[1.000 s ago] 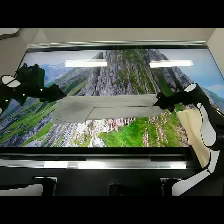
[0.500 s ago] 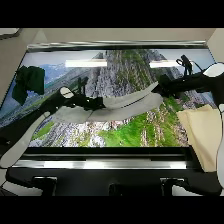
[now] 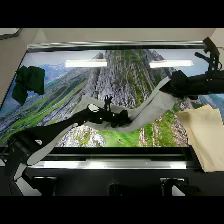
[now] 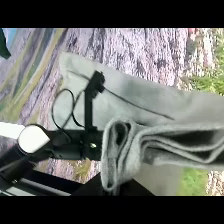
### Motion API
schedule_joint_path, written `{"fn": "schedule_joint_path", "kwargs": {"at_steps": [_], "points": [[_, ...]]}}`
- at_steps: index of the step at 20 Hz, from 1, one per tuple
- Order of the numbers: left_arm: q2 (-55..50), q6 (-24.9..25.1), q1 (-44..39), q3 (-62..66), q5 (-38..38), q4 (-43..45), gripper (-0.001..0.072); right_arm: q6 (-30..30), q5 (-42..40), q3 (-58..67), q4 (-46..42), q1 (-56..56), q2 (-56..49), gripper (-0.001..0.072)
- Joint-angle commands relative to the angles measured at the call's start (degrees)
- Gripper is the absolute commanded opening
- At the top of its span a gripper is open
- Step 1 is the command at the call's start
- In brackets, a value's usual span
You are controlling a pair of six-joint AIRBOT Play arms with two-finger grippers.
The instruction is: Fold the shirts.
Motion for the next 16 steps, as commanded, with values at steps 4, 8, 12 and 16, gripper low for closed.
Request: {"fn": "schedule_joint_path", "kwargs": {"at_steps": [4, 8, 12, 16], "points": [[7.56, 4.04, 11.17, 0.00, 4.98, 0.48, 0.0026, 1.11, -7.26, 0.04, 8.81, 1.14, -4.07, 0.0049], [23.76, 3.98, 28.65, 0.00, 5.35, 16.46, 0.0026, 0.00, -20.37, 0.04, 11.37, 13.92, -11.15, 0.0050], [38.58, 3.78, 44.22, -0.02, 3.17, 23.52, 0.0027, -2.54, -35.41, 0.17, 22.01, 27.63, -22.60, 0.0050], [48.68, 3.80, 53.86, -0.02, -3.30, 23.74, 0.0028, -4.24, -43.43, 0.17, 30.60, 36.28, -34.64, 0.0051]]}}
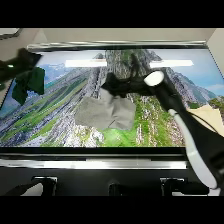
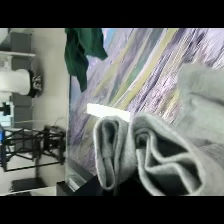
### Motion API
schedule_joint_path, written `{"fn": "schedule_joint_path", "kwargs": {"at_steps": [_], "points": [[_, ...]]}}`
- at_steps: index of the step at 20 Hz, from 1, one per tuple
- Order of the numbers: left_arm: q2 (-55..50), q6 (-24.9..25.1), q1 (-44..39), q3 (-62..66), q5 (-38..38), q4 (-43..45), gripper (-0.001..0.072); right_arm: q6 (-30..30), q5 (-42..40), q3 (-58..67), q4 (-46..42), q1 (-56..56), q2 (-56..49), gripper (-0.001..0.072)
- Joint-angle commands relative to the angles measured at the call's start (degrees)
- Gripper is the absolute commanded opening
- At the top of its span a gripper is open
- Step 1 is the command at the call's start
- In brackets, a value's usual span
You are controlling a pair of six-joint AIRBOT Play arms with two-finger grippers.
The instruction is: Fold the shirts.
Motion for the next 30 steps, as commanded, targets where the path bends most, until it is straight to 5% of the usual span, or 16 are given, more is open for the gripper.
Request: {"fn": "schedule_joint_path", "kwargs": {"at_steps": [1, 6, 7, 8, 9, 13, 18, 25, 27, 30], "points": [[9.22, 0.02, 8.39, -0.02, -5.27, 2.58, 0.0028, -1.49, -9.44, 0.07, 8.61, 7.54, -9.99, 0.0051], [13.16, 0.02, 8.74, -0.04, -7.63, 5.38, 0.0028, -0.85, -10.27, 0.07, 15.80, 11.45, -17.00, 0.0070], [13.09, 0.02, 8.72, -0.28, -7.58, 5.38, 0.0028, -1.60, -11.10, 0.07, 16.06, 11.63, -17.00, 0.0267], [13.03, 0.00, 8.68, -0.74, -7.56, 5.38, 0.0028, -3.43, -11.41, 0.11, 16.72, 11.58, -16.70, 0.0564], [13.03, 0.02, 8.70, -1.33, -7.54, 5.38, 0.0028, -6.10, -10.73, 0.17, 16.72, 10.60, -15.96, 0.0699], [13.00, 0.09, 9.05, -2.93, -7.52, 5.44, 0.0029, -6.88, 2.21, 0.17, 3.63, -0.28, -8.74, 0.0692], [12.98, 1.31, 9.09, -2.95, -7.54, 6.05, 0.0029, 11.08, 32.15, -2.23, -39.56, -16.76, -2.62, 0.0665], [13.22, 1.29, 8.98, -2.95, -8.17, 6.01, 0.0029, 5.16, 15.04, -13.44, -19.10, -14.29, -7.80, 0.0623], [13.29, 1.31, 8.98, -2.95, -8.13, 6.01, 0.0029, 3.41, 12.50, -13.44, -15.76, -13.00, -9.49, 0.0477], [13.27, 1.33, 9.01, -2.95, -8.11, 6.01, 0.0030, -1.92, 10.45, -12.72, -11.87, -12.74, -9.46, 0.0048]]}}
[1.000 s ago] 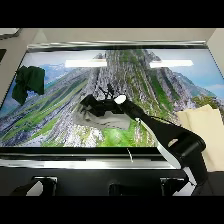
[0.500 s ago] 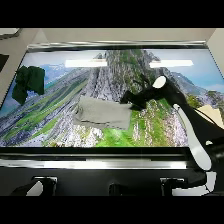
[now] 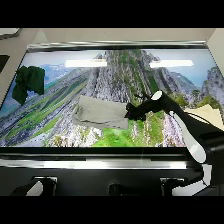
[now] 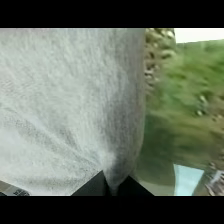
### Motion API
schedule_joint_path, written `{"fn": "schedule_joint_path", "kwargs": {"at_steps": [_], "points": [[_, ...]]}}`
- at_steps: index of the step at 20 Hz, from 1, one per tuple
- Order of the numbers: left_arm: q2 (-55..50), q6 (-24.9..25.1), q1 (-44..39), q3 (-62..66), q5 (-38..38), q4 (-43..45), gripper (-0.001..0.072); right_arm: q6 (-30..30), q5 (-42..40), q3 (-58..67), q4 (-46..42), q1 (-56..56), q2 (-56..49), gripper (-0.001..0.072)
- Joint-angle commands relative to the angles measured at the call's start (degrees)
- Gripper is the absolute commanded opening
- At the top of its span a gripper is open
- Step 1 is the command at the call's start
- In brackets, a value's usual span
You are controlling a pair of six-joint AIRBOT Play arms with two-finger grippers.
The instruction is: Fold the shirts.
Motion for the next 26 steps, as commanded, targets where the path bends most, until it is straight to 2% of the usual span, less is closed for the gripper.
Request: {"fn": "schedule_joint_path", "kwargs": {"at_steps": [1, 3, 5, 7, 11, 15, 20, 26], "points": [[0.04, 0.07, 0.00, -0.02, 0.00, 0.04, 0.0030, -7.37, -1.95, 1.31, 6.29, 0.09, -0.35, 0.0052], [0.04, 1.27, 0.00, -0.02, 0.00, 0.04, 0.0029, -10.23, 1.36, 4.87, 6.67, -1.70, 2.14, 0.0052], [0.04, 1.55, 0.00, -0.02, 0.00, 0.02, 0.0030, -9.44, 3.85, 8.50, 6.12, -6.32, 6.58, 0.0049], [0.04, 1.53, 0.00, -0.04, 0.00, 0.04, 0.0030, -5.75, 7.08, 11.39, 5.11, -13.07, 11.96, 0.0049], [0.04, 1.53, 0.00, -0.17, 0.00, 0.04, 0.0030, 1.11, 16.06, 14.12, -4.44, -27.67, 23.71, 0.0049], [0.04, 1.53, 0.00, -0.17, 0.00, 0.04, 0.0030, 5.75, 18.56, 14.12, -13.38, -41.77, 33.86, 0.0049], [0.04, 1.57, 0.00, -0.17, -0.02, 0.04, 0.0030, 10.29, 19.28, 14.12, -13.81, -59.23, 38.27, 0.0049], [0.04, 2.84, -0.02, -0.17, -0.02, 0.02, 0.0030, 10.01, 30.77, 14.12, -15.08, -73.50, 39.17, 0.0049]]}}
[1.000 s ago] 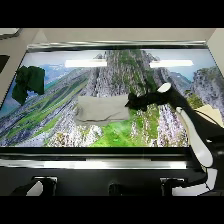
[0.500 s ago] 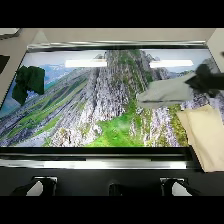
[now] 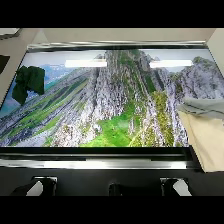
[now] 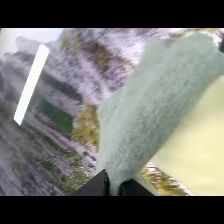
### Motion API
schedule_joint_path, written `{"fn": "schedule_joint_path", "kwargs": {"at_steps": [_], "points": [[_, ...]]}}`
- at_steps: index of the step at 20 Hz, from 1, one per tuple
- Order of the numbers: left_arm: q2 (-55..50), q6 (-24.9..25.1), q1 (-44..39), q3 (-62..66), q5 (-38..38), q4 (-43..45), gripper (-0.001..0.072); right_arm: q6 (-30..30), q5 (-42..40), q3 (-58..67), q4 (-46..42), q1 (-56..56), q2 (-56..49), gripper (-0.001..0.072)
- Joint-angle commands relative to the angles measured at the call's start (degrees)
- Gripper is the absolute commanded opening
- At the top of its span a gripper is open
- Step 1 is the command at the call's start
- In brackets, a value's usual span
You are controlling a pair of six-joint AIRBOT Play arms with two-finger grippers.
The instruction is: Fold the shirts.
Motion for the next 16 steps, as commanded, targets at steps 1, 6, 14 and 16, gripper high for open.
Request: {"fn": "schedule_joint_path", "kwargs": {"at_steps": [1, 6, 14, 16], "points": [[0.04, 0.31, -0.02, 0.00, 0.00, 0.02, 0.0030, 0.48, 6.38, 0.07, -4.07, -7.91, 0.61, 0.0049], [0.04, 0.28, -0.02, 0.00, -0.02, 0.00, 0.0030, 2.05, 11.32, -6.69, -17.86, -8.96, 0.76, 0.0049], [0.04, 0.26, -0.02, 0.00, -0.02, -0.02, 0.0030, 1.22, 2.58, -34.12, -30.05, -8.96, 5.20, 0.0058], [0.04, 0.24, -0.39, 0.00, 0.04, -0.04, 0.0030, 0.46, -0.68, -33.38, -30.10, -8.96, 5.22, 0.0546]]}}
